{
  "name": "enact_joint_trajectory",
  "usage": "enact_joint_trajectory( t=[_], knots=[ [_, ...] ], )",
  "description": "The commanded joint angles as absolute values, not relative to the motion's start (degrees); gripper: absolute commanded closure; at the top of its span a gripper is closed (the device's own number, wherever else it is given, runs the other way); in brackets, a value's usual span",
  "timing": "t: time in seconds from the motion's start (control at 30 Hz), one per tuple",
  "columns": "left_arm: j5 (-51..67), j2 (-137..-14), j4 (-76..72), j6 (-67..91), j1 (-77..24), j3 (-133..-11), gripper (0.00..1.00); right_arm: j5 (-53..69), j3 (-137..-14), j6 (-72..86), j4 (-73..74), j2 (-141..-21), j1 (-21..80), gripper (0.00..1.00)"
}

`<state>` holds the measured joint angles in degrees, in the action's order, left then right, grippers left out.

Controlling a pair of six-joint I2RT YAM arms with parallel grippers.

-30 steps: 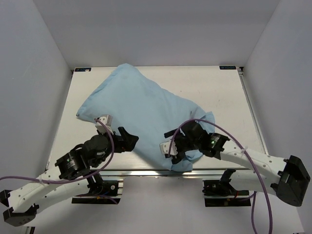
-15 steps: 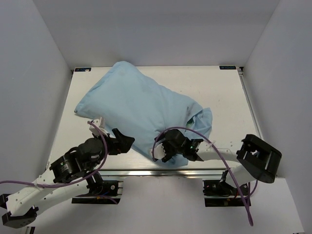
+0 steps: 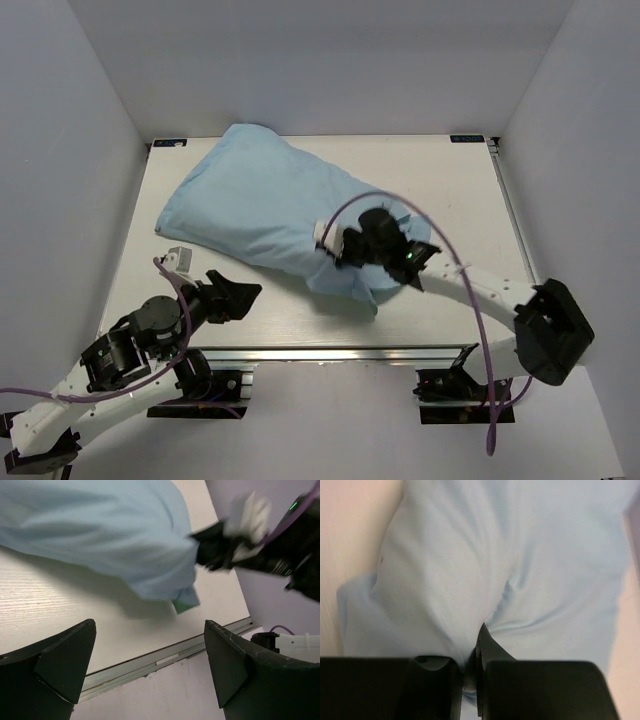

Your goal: Put the pillow into the pillowcase

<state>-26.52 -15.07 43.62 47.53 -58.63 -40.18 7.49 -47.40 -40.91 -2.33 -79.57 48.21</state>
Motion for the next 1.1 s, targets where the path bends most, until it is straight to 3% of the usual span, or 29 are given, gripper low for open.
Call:
enact_joint_trajectory(
  t=[0.0,0.13,0.2,0.33,0.4,0.5,0.53,0.57,0.63,0.73,0.77,0.8,1.07],
  knots=[
    [-25.75,-13.28,41.67,43.78,-58.71,-42.10,0.02,24.05,-62.98,-22.17,6.66,-74.18,42.46,1.00],
    [-23.21,-13.88,34.39,38.51,-58.62,-43.41,0.02,37.13,-83.16,-11.01,8.87,-75.66,36.94,1.00],
    [-22.42,-14.85,32.27,36.13,-58.71,-45.17,0.02,42.86,-89.27,1.97,3.91,-77.86,31.50,1.00],
    [-20.66,-18.27,30.42,33.84,-58.71,-47.46,0.02,55.79,-94.48,32.90,-16.80,-83.13,5.28,1.00],
    [-20.04,-18.98,29.97,33.23,-58.71,-47.90,0.02,57.47,-94.22,43.27,-20.12,-89.43,-3.12,1.00],
    [-19.86,-19.77,27.96,32.52,-58.71,-47.03,0.02,60.03,-93.52,41.42,-12.34,-97.61,-13.17,1.00],
    [-19.69,-19.86,27.34,32.26,-58.71,-46.67,0.02,58.55,-93.60,28.95,-7.08,-98.69,-14.66,1.00],
    [-19.69,-20.12,26.81,31.82,-58.71,-46.23,0.02,56.53,-94.04,20.65,7.85,-99.48,-14.68,1.00],
    [-19.69,-20.56,24.89,31.38,-58.71,-45.01,0.02,52.31,-90.55,9.10,15.10,-99.15,-14.24,1.00],
    [-19.69,-22.14,22.25,30.68,-58.71,-43.86,0.02,48.98,-83.94,-1.82,19.50,-97.21,-13.72,0.58],
    [-19.60,-22.67,21.63,30.24,-58.71,-43.34,0.02,48.43,-83.07,-6.20,20.73,-96.86,-13.71,0.24],
    [-19.34,-23.89,21.10,30.15,-58.71,-43.24,0.02,47.73,-82.27,-7.89,21.96,-95.99,-13.71,0.11],
    [-19.07,-31.02,18.98,27.60,-58.71,-42.98,0.02,29.90,-85.60,-16.17,20.75,-87.46,-13.89,0.11]
  ],
)
